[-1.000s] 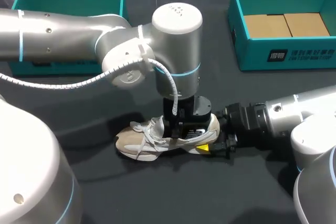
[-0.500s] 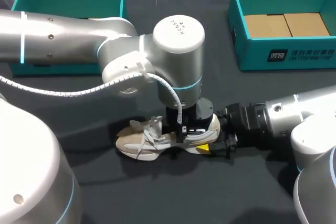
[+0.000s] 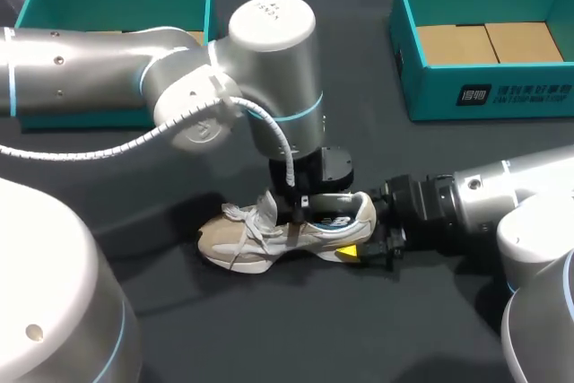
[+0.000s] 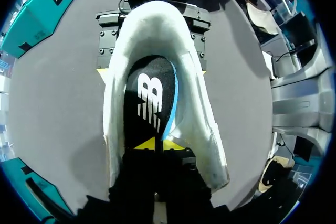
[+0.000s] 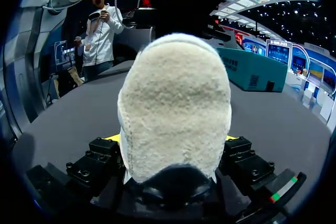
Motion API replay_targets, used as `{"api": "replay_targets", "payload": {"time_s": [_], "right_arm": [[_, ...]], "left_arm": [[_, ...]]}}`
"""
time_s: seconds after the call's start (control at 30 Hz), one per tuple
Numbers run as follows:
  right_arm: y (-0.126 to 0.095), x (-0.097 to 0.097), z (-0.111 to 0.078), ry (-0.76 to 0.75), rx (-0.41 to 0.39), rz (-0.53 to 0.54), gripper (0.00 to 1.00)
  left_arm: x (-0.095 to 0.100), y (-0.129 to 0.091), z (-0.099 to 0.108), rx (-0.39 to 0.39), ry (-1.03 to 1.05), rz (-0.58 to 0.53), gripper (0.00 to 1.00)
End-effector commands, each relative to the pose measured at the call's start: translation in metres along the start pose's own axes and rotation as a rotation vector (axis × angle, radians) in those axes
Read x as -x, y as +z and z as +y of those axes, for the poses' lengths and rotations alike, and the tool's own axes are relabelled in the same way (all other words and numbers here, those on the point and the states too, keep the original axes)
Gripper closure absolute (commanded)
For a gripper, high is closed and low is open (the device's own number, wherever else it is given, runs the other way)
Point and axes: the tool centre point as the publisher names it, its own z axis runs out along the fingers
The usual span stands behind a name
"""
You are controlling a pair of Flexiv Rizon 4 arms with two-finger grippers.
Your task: Take the shoe out of the shoebox, open the shoe tongue, remove and reinsert the insole, then place the shoe into the shoebox
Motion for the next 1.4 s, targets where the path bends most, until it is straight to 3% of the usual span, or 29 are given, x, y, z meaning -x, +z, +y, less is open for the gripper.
{"api": "replay_targets", "payload": {"time_s": [0.03,1.2,1.4], "right_arm": [[0.001,-0.002,0.001,0.000,-0.006,-0.001,1.00],[0.001,-0.002,0.001,0.000,-0.006,-0.001,1.00],[0.001,-0.002,0.001,0.000,-0.006,-0.001,1.00]], "left_arm": [[-0.001,-0.010,0.011,-0.052,0.004,0.011,1.00],[-0.004,-0.047,0.024,-0.245,0.011,0.123,1.00],[-0.008,-0.052,0.017,-0.259,0.013,0.111,1.00]]}}
